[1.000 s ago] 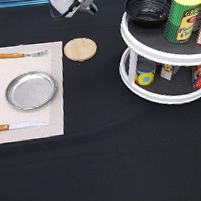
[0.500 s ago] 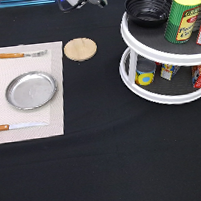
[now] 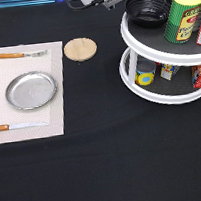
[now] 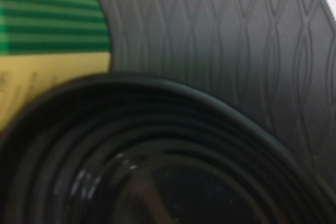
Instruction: Pick up the bowl from the lazy Susan and put bowl on the plate
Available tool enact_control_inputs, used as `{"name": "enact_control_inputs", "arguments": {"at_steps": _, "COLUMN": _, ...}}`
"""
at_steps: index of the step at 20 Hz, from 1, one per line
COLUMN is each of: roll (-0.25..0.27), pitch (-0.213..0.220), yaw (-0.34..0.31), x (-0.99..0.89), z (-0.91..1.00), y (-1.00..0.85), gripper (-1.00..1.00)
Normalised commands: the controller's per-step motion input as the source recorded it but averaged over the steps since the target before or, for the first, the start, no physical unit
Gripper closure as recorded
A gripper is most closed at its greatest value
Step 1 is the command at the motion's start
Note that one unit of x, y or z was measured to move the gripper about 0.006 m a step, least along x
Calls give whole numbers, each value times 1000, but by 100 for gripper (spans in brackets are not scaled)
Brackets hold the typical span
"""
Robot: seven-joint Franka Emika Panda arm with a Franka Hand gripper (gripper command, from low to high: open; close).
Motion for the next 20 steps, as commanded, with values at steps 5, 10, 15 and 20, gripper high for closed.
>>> {"name": "enact_control_inputs", "arguments": {"at_steps": 5, "roll": -18, "pitch": -1, "yaw": 0, "x": -33, "z": -336, "y": 40, "gripper": -100}}
{"name": "enact_control_inputs", "arguments": {"at_steps": 10, "roll": -66, "pitch": -8, "yaw": -2, "x": -155, "z": 39, "y": 100, "gripper": 100}}
{"name": "enact_control_inputs", "arguments": {"at_steps": 15, "roll": -90, "pitch": -38, "yaw": -9, "x": -121, "z": 103, "y": 36, "gripper": 100}}
{"name": "enact_control_inputs", "arguments": {"at_steps": 20, "roll": -109, "pitch": -93, "yaw": -16, "x": -156, "z": -28, "y": 69, "gripper": 100}}
